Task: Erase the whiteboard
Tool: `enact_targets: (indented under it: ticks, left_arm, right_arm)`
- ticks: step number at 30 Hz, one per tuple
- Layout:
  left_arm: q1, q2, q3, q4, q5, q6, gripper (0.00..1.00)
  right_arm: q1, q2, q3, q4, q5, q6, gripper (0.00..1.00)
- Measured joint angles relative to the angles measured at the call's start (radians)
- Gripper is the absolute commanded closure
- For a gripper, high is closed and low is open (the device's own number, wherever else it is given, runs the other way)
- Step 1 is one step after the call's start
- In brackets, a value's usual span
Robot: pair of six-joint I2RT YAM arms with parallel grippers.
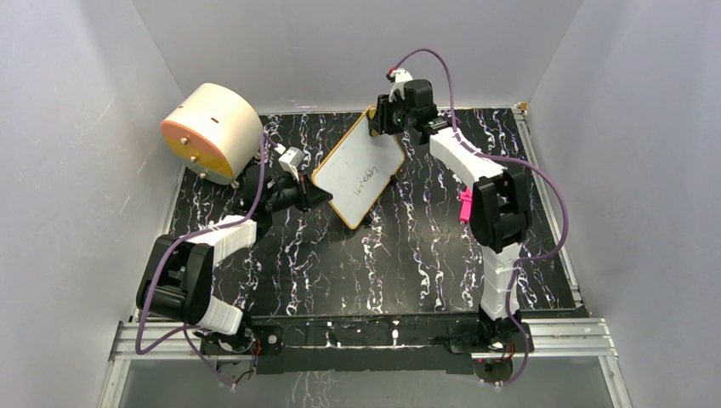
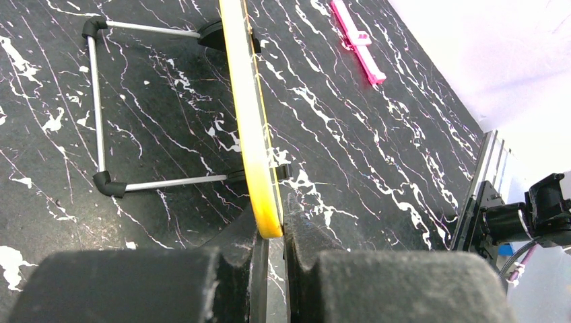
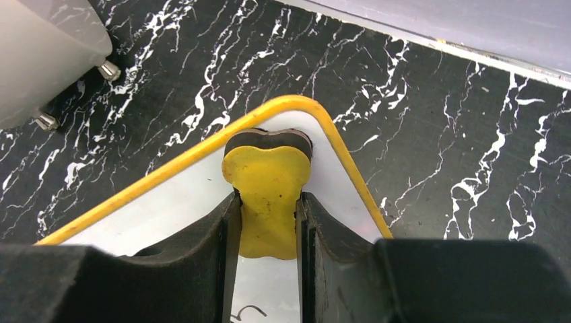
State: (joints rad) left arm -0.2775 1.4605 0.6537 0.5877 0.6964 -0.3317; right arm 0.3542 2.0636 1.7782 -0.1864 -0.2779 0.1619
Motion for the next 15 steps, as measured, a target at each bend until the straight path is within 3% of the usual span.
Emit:
enact_targets:
  ticks: [9,15]
  left_arm:
    - [0.000,0.000,0.001,-0.005,0.000,-0.002,1.00]
    - [0.000,0.000,0.006,-0.016,-0.002,-0.006,1.00]
  right_arm:
    - [0.031,0.000,0.008,-0.029,-0.002,-0.039,0.81]
    - [0.079,-0.039,-0.072,-0.051,-0.002,-0.106,0.81]
